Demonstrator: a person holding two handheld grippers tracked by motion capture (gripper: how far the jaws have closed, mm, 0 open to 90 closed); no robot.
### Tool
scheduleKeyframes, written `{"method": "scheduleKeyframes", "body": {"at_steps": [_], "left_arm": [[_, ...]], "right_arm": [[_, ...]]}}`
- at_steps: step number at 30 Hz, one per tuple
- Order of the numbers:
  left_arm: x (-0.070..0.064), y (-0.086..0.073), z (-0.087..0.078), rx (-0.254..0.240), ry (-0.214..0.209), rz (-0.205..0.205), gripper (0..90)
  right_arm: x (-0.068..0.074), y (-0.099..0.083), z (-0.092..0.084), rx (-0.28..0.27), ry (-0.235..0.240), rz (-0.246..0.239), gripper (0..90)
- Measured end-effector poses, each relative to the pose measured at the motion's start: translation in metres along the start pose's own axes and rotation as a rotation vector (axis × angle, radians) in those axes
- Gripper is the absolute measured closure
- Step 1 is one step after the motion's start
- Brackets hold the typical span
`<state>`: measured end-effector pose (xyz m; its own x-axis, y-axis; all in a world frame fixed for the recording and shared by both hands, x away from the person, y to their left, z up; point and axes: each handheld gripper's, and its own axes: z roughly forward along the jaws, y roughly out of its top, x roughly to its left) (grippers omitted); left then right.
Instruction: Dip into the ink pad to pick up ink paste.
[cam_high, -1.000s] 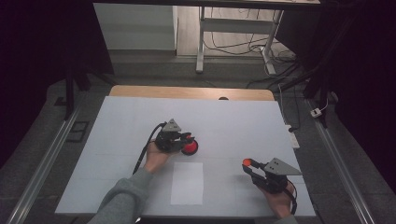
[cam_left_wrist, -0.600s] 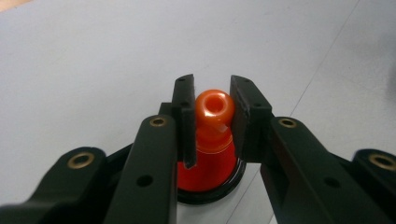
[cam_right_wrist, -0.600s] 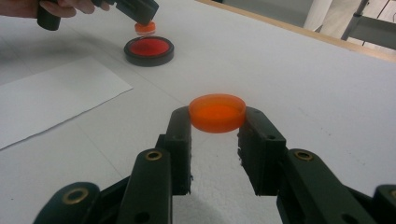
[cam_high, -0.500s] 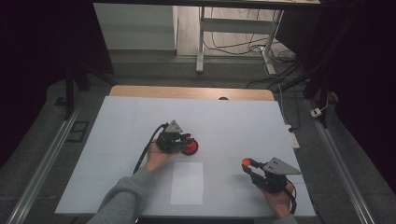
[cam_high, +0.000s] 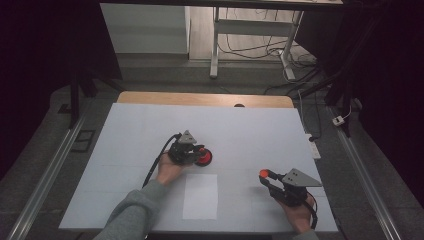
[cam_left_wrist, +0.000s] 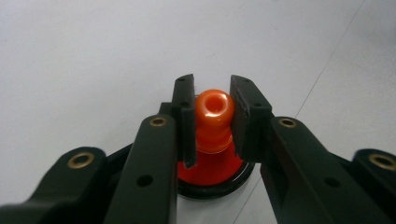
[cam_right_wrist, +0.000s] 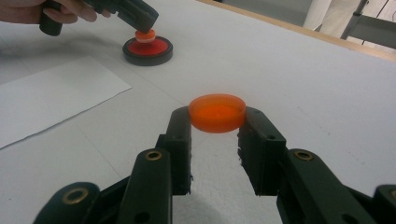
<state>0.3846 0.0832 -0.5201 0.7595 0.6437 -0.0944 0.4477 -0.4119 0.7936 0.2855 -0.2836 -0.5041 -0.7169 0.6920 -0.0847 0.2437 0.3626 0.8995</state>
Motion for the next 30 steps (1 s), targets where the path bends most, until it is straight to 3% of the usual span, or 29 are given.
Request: {"method": "scheduleKeyframes", "body": {"at_steps": [10, 20, 26, 30], "left_arm": [[-0.002, -0.002, 0.003, 0.001, 0.015, 0.008, 73.1], [-0.005, -0.006, 0.006, 0.003, 0.022, 0.038, 73.1], [-0.010, -0.008, 0.006, 0.007, 0.053, 0.081, 73.4], [-0.010, -0.010, 0.006, -0.008, 0.054, 0.075, 73.5]], "right_arm": [[0.000, 0.000, 0.001, 0.007, 0.007, 0.001, 64.9], [-0.001, -0.001, 0.001, 0.016, 0.017, 0.002, 64.9], [0.000, -0.001, 0.001, 0.019, 0.023, 0.001, 64.9], [0.000, -0.001, 0.001, 0.022, 0.021, 0.003, 64.9]]}}
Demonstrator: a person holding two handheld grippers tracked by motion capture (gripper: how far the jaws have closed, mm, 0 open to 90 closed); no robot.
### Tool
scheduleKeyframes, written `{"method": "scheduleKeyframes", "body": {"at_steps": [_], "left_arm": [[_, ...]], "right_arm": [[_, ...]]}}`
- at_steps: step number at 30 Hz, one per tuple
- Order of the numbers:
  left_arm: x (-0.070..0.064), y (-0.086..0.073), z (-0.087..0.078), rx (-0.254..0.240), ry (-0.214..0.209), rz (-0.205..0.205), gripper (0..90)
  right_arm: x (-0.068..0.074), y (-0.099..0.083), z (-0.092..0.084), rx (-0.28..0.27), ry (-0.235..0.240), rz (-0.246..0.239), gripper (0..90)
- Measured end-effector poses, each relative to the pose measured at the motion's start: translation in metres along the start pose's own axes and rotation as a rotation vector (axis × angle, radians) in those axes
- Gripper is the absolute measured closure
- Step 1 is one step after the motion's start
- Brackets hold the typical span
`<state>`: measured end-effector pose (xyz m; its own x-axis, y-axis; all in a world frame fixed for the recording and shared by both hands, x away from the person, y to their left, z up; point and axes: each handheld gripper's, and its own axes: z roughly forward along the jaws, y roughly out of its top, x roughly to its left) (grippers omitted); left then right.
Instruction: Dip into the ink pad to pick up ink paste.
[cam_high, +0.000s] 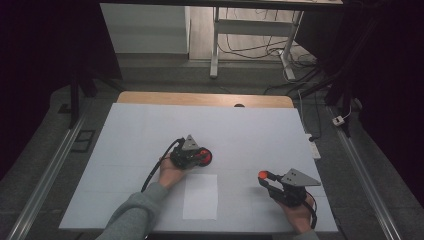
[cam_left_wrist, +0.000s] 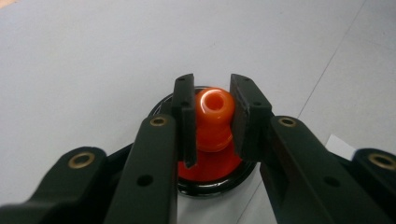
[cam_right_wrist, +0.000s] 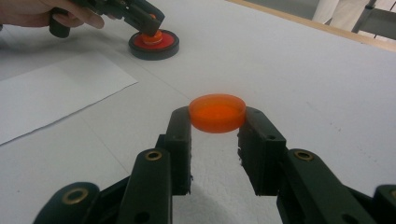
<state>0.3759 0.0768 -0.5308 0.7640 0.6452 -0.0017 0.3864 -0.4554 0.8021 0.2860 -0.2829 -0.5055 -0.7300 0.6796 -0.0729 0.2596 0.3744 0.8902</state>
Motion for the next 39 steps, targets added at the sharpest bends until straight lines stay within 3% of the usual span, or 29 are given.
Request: {"method": "scheduleKeyframes", "body": {"at_steps": [7, 17, 31, 35, 37, 39], "left_arm": [[0.002, -0.004, 0.000, -0.026, -0.011, -0.014, 73.6], [-0.001, -0.003, 0.000, -0.020, 0.001, 0.004, 73.7], [0.001, -0.004, 0.000, -0.022, -0.008, -0.019, 73.7], [-0.001, -0.001, 0.000, -0.009, 0.003, -0.014, 73.5], [-0.003, 0.002, -0.002, 0.002, 0.023, 0.007, 73.3], [-0.001, 0.009, -0.011, -0.052, 0.020, -0.007, 73.3]], "right_arm": [[0.001, 0.000, 0.000, 0.000, 0.007, 0.005, 64.8], [0.000, 0.001, 0.000, -0.006, 0.004, 0.014, 64.8], [-0.003, 0.000, -0.001, -0.010, 0.014, 0.030, 64.8], [-0.003, 0.001, -0.001, -0.014, 0.014, 0.029, 64.8], [-0.003, 0.002, -0.001, -0.017, 0.013, 0.030, 64.8], [-0.004, 0.002, -0.001, -0.019, 0.009, 0.028, 64.8]]}}
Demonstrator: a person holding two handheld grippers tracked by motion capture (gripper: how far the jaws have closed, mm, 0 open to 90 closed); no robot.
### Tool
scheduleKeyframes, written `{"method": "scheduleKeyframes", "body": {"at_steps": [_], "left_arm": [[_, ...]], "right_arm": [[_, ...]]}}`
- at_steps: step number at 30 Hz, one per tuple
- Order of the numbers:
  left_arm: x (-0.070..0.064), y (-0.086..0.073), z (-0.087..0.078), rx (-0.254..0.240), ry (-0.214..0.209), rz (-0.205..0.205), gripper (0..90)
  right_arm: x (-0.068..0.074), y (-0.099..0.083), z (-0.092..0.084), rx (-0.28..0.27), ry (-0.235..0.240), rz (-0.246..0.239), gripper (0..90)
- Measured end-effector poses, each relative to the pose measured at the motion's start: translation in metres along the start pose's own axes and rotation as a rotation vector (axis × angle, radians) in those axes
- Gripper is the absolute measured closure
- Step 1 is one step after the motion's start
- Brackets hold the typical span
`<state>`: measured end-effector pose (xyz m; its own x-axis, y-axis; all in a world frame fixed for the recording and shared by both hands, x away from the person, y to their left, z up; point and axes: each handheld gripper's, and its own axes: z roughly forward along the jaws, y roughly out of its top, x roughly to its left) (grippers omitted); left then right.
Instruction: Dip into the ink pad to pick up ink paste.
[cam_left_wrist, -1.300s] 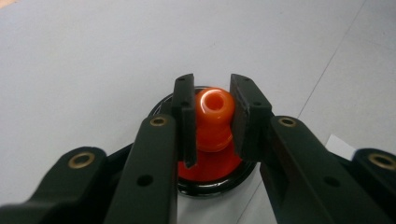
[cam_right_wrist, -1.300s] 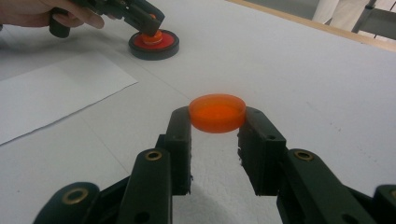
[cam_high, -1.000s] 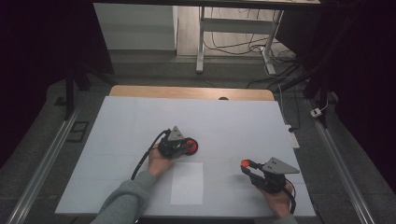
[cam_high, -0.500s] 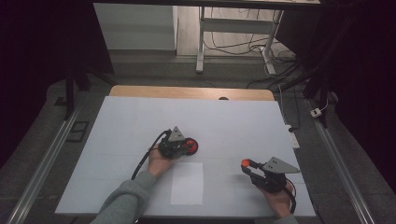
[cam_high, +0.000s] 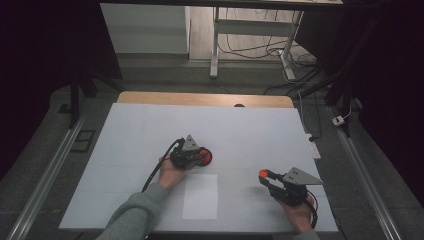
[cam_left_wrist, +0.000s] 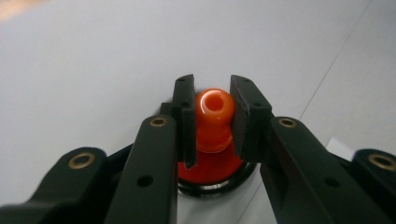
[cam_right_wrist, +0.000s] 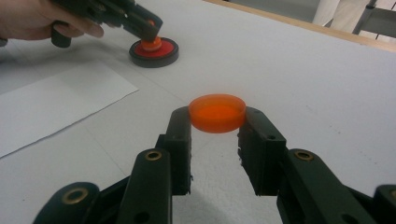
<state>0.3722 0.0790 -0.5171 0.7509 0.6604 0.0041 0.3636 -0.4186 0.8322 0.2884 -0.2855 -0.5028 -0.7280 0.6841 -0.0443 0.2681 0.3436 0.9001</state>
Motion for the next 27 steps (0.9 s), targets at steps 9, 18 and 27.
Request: {"method": "scheduleKeyframes", "body": {"at_steps": [9, 18, 27], "left_arm": [[0.007, 0.011, -0.022, -0.073, -0.006, -0.041, 73.2], [0.011, 0.004, -0.009, -0.016, -0.006, -0.057, 73.1], [0.013, -0.002, 0.001, 0.007, -0.018, -0.066, 73.1]], "right_arm": [[-0.001, 0.000, 0.001, 0.004, 0.002, 0.000, 64.8], [-0.001, 0.000, 0.001, 0.004, 0.003, -0.001, 64.8], [-0.001, -0.001, 0.001, 0.005, 0.003, 0.004, 64.8]]}}
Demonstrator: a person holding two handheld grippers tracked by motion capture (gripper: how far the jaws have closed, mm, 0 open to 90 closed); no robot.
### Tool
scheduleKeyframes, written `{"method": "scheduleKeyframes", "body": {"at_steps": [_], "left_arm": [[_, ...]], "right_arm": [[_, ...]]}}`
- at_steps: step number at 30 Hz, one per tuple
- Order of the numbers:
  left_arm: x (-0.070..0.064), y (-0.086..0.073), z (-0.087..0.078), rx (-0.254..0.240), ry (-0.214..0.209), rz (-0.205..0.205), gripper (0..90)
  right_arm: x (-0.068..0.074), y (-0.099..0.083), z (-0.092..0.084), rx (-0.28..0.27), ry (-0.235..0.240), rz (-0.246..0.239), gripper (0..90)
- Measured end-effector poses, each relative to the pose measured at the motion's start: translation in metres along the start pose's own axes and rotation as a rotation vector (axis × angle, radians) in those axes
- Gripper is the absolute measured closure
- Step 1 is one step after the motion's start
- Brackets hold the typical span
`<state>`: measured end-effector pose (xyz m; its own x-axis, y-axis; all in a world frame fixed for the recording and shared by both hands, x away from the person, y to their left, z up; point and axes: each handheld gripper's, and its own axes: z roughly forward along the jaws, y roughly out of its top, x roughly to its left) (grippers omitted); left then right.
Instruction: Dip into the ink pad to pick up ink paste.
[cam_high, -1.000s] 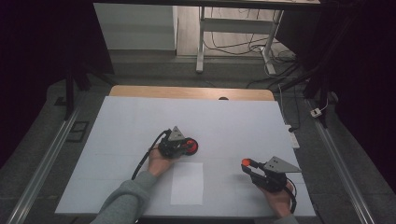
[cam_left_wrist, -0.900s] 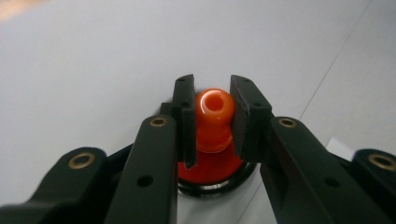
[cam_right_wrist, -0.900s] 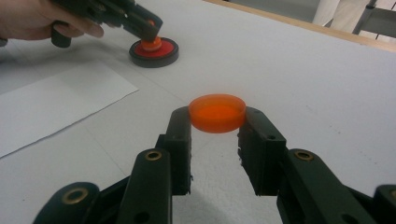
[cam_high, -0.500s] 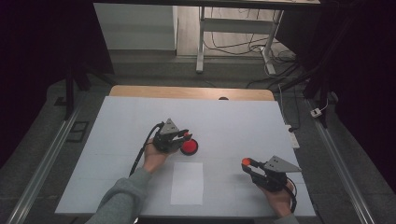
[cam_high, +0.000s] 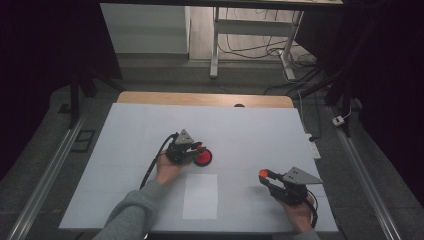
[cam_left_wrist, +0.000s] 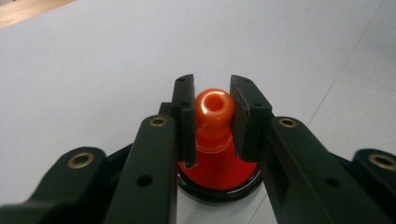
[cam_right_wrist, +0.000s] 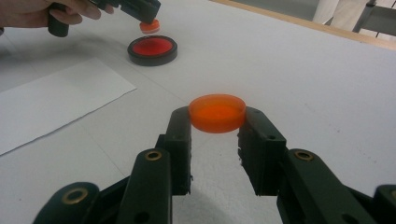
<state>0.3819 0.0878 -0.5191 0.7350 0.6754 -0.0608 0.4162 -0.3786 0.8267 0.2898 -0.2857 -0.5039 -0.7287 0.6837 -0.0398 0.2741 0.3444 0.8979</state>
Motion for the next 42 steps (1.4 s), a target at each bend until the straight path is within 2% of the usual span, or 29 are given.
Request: {"method": "scheduleKeyframes", "body": {"at_steps": [10, 13, 15, 18, 22, 42], "left_arm": [[0.001, -0.006, 0.012, 0.032, -0.009, 0.003, 73.1], [0.004, -0.008, 0.012, 0.024, -0.023, -0.022, 73.2], [0.002, -0.008, 0.012, 0.032, -0.015, -0.040, 73.3], [-0.001, -0.007, 0.012, 0.042, 0.005, -0.018, 73.3], [-0.002, -0.007, 0.012, 0.041, 0.012, 0.004, 73.4], [-0.006, -0.009, 0.012, 0.035, 0.034, 0.027, 73.6]], "right_arm": [[0.000, 0.000, 0.000, 0.001, 0.001, 0.000, 64.8], [-0.001, 0.000, -0.001, -0.001, 0.000, 0.002, 64.7], [-0.001, 0.000, -0.001, 0.000, -0.001, 0.001, 64.8], [0.000, 0.000, -0.001, -0.001, 0.000, 0.002, 64.8], [-0.001, 0.000, -0.002, -0.008, 0.005, 0.016, 64.8], [-0.001, 0.001, -0.003, -0.015, 0.008, 0.024, 64.8]]}}
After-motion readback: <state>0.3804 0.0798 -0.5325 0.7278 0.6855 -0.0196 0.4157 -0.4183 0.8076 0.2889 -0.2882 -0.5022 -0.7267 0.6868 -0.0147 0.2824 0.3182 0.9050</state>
